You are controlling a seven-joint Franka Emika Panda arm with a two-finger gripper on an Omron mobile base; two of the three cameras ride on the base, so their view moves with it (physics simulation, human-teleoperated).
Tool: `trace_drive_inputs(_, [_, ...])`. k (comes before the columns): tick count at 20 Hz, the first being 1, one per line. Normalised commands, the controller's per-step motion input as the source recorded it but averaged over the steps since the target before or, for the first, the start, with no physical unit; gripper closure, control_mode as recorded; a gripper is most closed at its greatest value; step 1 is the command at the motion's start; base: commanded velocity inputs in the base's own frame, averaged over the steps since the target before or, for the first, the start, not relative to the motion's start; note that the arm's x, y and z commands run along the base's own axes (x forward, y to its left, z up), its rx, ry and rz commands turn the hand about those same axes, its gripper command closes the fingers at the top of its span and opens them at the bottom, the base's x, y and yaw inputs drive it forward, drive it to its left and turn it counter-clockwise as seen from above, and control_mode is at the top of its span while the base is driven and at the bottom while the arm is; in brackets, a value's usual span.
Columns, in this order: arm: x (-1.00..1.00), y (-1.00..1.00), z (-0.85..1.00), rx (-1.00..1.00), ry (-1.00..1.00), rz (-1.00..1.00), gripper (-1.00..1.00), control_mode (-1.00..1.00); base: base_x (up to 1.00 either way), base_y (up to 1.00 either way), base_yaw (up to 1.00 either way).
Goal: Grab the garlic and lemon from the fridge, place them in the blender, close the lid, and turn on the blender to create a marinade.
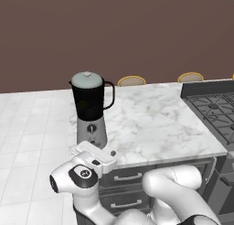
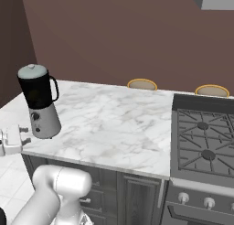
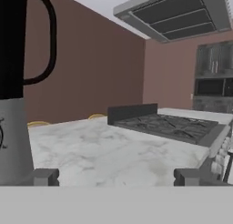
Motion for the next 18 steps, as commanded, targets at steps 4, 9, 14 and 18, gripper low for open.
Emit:
trace_drive_inputs(4, [0.38,0.00,-0.35,0.00,0.00,0.00,-1.00,-1.00,0.00,0.00,0.00])
trace_drive_inputs(9, [0.32,0.04,-0.30,0.00,0.00,0.00,-1.00,-1.00,0.00,0.00,0.00])
trace_drive_inputs(14, [0.35,0.17,-0.23,0.00,0.00,0.00,-1.00,-1.00,0.00,0.00,0.00])
trace_drive_inputs(18, [0.32,0.27,-0.24,0.00,0.00,0.00,-1.00,-1.00,0.00,0.00,0.00])
